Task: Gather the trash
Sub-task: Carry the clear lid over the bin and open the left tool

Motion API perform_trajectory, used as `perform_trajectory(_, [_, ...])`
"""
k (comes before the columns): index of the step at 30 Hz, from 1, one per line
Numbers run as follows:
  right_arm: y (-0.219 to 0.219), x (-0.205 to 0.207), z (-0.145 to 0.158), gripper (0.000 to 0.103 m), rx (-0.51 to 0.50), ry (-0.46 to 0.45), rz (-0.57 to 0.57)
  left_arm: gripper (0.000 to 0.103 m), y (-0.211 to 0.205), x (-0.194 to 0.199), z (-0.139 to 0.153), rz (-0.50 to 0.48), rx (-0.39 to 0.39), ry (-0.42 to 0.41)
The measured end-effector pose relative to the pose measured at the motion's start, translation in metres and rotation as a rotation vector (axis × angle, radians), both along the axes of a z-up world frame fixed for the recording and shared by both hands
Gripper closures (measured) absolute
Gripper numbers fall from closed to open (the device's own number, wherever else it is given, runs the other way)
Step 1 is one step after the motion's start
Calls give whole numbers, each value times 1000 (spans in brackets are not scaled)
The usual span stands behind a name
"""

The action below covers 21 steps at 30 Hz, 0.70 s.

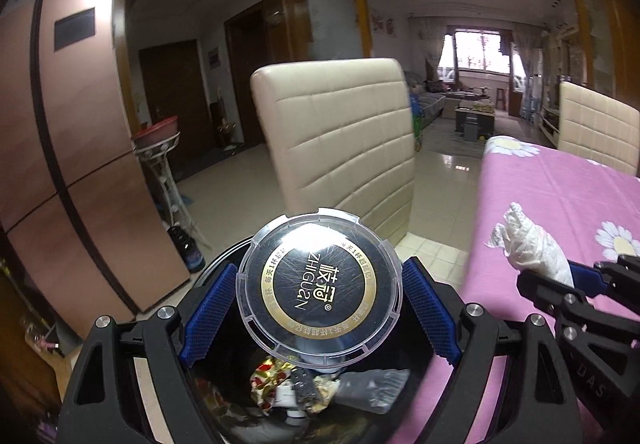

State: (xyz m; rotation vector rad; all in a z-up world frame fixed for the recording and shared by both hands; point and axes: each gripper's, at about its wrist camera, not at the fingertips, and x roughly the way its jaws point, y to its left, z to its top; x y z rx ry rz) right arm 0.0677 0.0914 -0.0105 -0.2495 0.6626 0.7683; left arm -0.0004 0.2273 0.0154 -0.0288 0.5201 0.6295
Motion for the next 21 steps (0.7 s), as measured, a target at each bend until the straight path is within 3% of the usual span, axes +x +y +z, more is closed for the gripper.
perform_trajectory(7, [16, -9, -3, 76, -10, -8, 37, 21, 29, -14, -8, 54, -36, 21])
perform_trajectory(14, [20, -6, -6, 77, -16, 15, 27, 20, 43, -18, -10, 46, -83, 18])
perform_trajectory(17, [26, -7, -6, 77, -22, 16, 32, 13, 51, -23, -10, 71, -98, 3])
perform_trajectory(21, [33, -8, -6, 77, -31, 16, 46, 11, 54, -28, -13, 62, -102, 0])
